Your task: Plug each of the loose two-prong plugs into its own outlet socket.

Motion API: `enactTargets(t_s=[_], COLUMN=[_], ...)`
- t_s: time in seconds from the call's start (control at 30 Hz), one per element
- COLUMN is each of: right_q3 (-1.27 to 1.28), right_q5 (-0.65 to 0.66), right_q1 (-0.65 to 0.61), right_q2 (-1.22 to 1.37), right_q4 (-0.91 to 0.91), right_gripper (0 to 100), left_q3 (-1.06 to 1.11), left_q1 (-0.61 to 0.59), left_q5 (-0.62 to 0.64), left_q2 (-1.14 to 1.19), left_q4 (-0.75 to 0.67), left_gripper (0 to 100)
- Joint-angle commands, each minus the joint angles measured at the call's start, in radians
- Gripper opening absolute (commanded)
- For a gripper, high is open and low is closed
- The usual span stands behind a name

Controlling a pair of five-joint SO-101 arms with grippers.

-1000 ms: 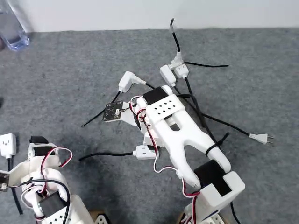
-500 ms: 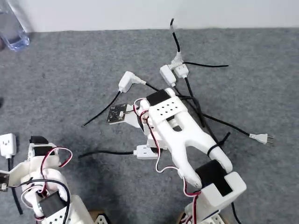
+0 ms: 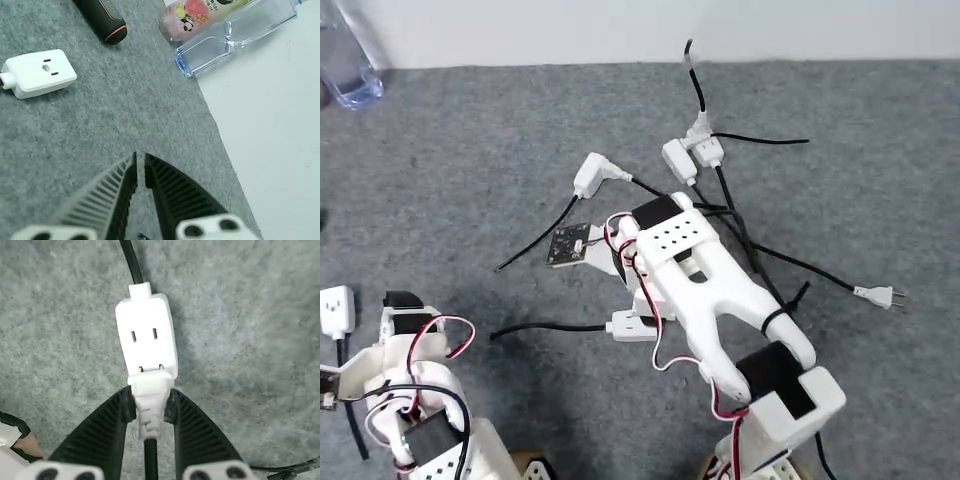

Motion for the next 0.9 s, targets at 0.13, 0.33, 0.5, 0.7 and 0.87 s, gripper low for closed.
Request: enactTargets(t_s=[0.13,0.33,0.5,0.7,0.87], right_q3=[0.026,0.106,0.146,0.155,0.123], right_q5=[0.011,0.011,0.011,0.011,0.003], right_q1=[-0.031,-0.056,-0.056,-0.056,-0.058], right_q2=[-0.007,-0.007,-0.005,0.117,0.200], right_q4=[-0.027,-0.094,-0.130,-0.159,-0.171], right_gripper=[0.8,0.8,0.8,0.8,0.8], left_q3=[-0.012,-0.012,-0.012,-0.012,-0.012], left_q1=[-0.008,-0.008,-0.008,-0.008,-0.008], left_q5=[-0.011,-0.011,-0.011,-0.011,-0.011], left_q2=[-0.006,-0.006,-0.006,-0.006,-0.006], left_q4=[0.003,0.003,0.003,0.003,0.003], left_gripper=[3,3,3,3,3])
